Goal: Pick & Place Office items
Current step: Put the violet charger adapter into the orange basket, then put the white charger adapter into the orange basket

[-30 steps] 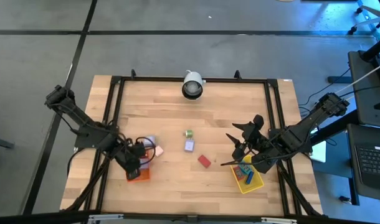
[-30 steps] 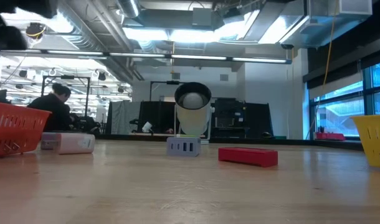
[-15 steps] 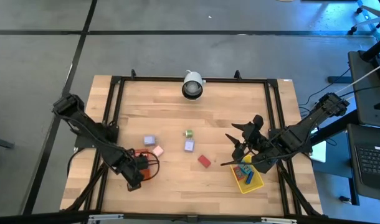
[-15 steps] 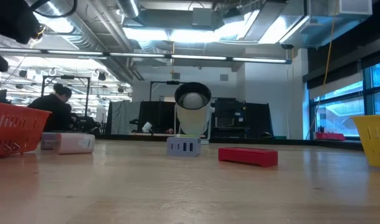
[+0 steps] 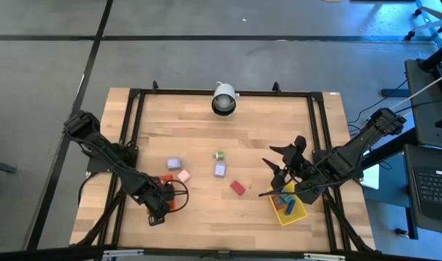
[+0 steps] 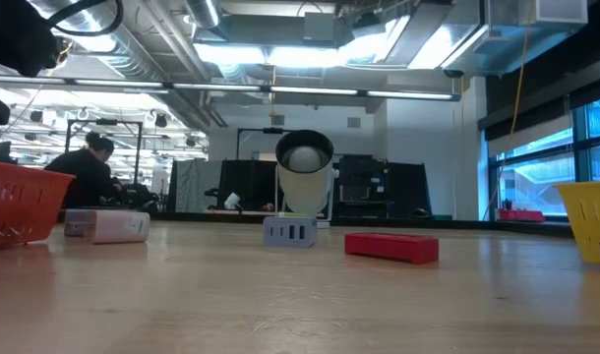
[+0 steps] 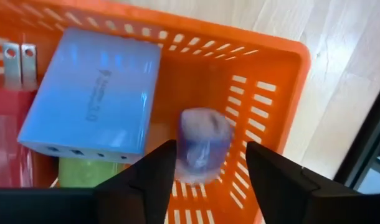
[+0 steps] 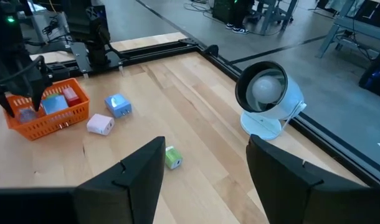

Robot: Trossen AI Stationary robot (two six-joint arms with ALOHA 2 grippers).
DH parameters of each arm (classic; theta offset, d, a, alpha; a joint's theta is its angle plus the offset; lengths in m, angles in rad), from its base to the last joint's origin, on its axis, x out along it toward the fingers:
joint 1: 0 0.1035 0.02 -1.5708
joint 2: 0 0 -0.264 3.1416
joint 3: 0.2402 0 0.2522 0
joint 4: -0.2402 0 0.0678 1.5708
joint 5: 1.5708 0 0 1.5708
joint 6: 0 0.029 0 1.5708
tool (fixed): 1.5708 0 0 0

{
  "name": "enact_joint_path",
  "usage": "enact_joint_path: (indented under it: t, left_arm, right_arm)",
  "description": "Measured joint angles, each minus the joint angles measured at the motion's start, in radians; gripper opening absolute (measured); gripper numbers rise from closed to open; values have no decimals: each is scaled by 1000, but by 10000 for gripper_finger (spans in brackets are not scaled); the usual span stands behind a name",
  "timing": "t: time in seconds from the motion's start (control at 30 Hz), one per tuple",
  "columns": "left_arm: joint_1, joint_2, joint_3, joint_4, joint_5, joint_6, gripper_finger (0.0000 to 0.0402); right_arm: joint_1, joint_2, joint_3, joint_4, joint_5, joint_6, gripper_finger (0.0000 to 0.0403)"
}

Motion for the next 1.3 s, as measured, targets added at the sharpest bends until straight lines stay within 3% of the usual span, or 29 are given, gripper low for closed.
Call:
enact_joint_path:
  t: [0.17, 0.33, 0.57, 0.73, 0.97, 1.07, 1.3]
  left_arm:
    - [9, 0, 5, -23, 4, 8, 213]
    - [15, 0, 60, -79, -97, 62, 218]
    - [47, 0, 176, -233, -141, 109, 219]
    - [117, 0, 232, -275, -250, 184, 219]
    - [249, 26, 210, -282, -396, 164, 220]
    - [332, 26, 210, -250, -370, 138, 222]
    - [500, 26, 210, -215, -167, 175, 256]
  right_arm:
    - [4, 0, 0, 0, 0, -5, 224]
    - [4, 0, 0, 3, 0, -31, 224]
    - [4, 0, 0, 3, 0, -58, 224]
    - [4, 0, 0, 4, 3, -76, 224]
    - [1, 11, 0, 18, 2, -83, 224]
    - [1, 27, 0, 23, 3, -83, 224]
    - [2, 77, 0, 33, -28, -86, 224]
